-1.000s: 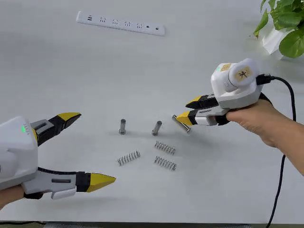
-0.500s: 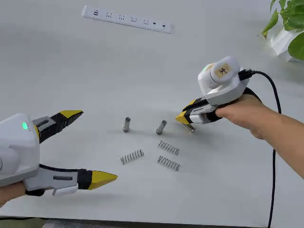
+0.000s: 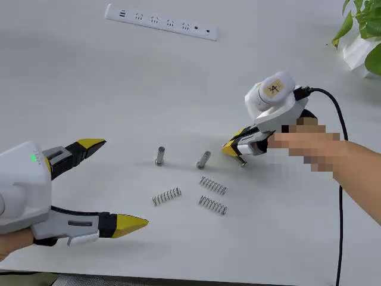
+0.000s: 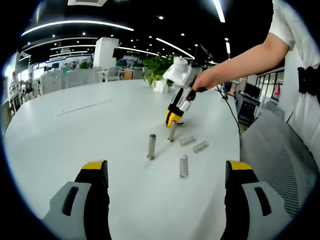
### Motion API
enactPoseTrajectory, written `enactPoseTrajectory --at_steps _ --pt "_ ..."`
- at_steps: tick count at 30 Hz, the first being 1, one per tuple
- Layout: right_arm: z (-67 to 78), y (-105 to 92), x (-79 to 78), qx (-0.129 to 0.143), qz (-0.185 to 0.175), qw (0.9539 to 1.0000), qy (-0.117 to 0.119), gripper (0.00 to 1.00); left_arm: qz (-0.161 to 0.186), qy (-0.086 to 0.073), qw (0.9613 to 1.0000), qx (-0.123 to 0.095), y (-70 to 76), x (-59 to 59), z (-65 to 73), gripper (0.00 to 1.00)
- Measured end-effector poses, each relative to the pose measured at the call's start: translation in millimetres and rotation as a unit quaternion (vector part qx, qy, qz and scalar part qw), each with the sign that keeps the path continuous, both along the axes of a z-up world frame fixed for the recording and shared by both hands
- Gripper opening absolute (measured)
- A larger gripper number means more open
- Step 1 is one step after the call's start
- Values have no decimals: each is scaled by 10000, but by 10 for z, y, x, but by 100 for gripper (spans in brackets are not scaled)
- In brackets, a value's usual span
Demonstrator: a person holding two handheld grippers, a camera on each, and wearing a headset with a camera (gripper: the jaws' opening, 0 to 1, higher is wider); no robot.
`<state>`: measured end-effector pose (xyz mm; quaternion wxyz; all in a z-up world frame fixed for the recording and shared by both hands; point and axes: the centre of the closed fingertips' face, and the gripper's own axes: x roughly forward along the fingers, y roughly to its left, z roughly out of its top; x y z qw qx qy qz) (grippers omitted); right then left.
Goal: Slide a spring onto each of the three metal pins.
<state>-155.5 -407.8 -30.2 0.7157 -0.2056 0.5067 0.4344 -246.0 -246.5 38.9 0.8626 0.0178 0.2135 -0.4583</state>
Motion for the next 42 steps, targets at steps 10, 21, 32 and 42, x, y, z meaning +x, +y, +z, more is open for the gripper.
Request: enactPoseTrajectory --at_steps 10,21,32,42 --pt "5 10 14 -82 3 10000 11 5 21 12 10000 -23 8 9 3 97" --pt "11 -30 10 -96 -75 9999 -8 4 8 18 10000 -20 13 4 2 96" --pt "49 -135 106 81 -191 9996 -198 4 -18 -10 10000 -26 -12 -7 17 96" --pt "169 -158 31 244 -306 9987 -333 4 -26 -12 10000 -10 -15 -35 15 96"
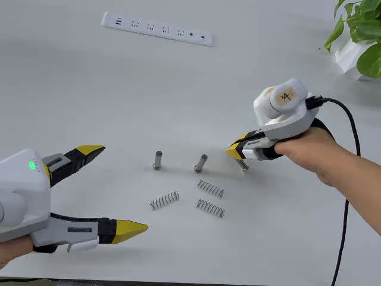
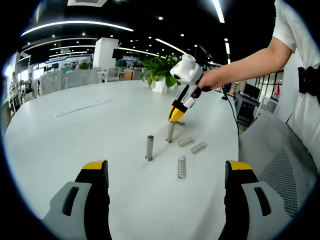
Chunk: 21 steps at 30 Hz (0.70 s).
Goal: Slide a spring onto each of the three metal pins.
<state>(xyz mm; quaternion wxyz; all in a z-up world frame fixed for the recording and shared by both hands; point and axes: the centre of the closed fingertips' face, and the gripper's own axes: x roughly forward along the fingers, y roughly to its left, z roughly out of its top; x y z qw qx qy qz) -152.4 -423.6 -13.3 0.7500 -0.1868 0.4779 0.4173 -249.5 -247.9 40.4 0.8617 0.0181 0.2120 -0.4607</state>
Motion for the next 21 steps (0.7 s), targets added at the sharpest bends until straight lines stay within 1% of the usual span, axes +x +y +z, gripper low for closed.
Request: enactPoseTrajectory --at_steps 7,12,21 --pt "79 -29 -93 71 -39 9999 -73 4 -15 16 10000 8 -9 -16 -6 96" --pt "136 -67 -129 135 -107 9998 -135 4 -32 1 10000 10 -18 -12 2 96" --pt "195 -125 -178 226 -175 9993 -236 4 -60 0 10000 17 -33 -12 3 96"
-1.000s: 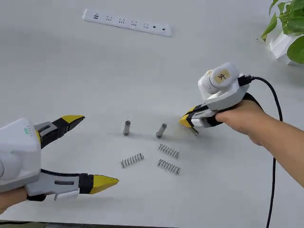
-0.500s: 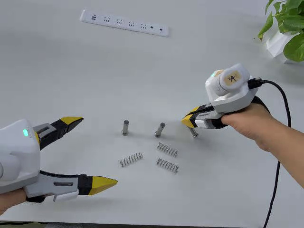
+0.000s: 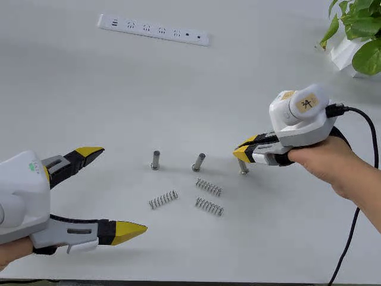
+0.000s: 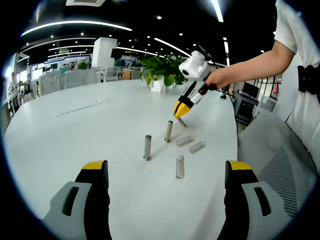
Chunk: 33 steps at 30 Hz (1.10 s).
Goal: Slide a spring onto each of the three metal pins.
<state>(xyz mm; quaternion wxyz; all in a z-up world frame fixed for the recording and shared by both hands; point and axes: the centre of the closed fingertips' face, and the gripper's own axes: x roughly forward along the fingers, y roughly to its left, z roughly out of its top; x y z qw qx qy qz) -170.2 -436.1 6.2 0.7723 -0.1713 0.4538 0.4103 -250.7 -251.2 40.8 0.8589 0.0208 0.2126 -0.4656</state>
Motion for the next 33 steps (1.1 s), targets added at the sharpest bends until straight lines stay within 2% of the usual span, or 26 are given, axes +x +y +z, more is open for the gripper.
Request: enactPoseTrajectory --at_steps 4,24,33 --pt "-8 -40 16 50 -40 10000 -34 4 -3 10 10000 6 -2 -6 -2 96" --pt "57 -188 -132 270 -311 9988 -249 4 -41 19 10000 15 -29 -21 -1 96" --pt "74 -203 -202 217 -239 9988 -369 4 -57 23 10000 25 -36 -26 -3 96"
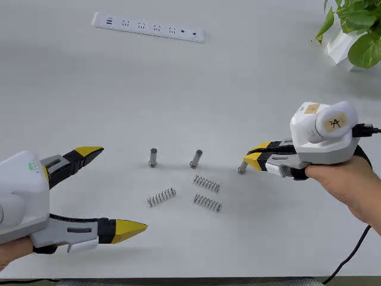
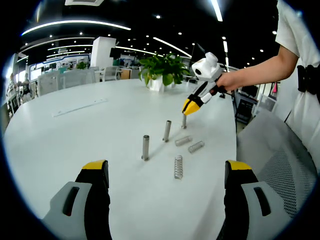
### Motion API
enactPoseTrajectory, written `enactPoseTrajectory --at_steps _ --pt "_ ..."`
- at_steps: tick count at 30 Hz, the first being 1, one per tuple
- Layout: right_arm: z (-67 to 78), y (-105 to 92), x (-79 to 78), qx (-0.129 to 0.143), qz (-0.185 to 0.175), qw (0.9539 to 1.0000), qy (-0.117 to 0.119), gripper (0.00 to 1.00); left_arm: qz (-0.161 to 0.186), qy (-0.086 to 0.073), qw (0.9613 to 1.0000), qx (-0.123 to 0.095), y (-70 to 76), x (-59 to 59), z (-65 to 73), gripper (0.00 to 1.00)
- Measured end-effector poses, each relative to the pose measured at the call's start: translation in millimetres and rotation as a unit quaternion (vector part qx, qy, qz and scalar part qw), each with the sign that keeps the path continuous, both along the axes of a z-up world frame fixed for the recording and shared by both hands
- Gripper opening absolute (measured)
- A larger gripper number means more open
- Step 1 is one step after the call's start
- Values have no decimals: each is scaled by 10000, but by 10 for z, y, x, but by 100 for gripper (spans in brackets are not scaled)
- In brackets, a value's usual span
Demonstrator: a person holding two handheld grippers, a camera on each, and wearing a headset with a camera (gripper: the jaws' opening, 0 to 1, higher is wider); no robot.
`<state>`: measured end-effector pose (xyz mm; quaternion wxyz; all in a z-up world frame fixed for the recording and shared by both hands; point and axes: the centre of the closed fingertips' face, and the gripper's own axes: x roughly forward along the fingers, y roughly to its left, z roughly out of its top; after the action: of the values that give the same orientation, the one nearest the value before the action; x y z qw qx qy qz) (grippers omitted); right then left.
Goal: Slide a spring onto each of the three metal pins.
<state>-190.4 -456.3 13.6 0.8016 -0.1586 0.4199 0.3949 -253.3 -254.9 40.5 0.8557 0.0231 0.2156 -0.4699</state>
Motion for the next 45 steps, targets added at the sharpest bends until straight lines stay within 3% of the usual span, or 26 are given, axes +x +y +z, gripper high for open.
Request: enactPoseTrajectory --at_steps 18,31,45 --pt "1 -3 -52 26 54 9998 -192 4 -41 1 10000 -10 -27 -5 15 95" --pt "23 68 29 119 129 9990 -402 4 -35 0 10000 -13 -24 -1 17 95" --pt "-25 73 27 -91 376 9980 -509 4 -8 3 10000 -18 -16 6 11 95"
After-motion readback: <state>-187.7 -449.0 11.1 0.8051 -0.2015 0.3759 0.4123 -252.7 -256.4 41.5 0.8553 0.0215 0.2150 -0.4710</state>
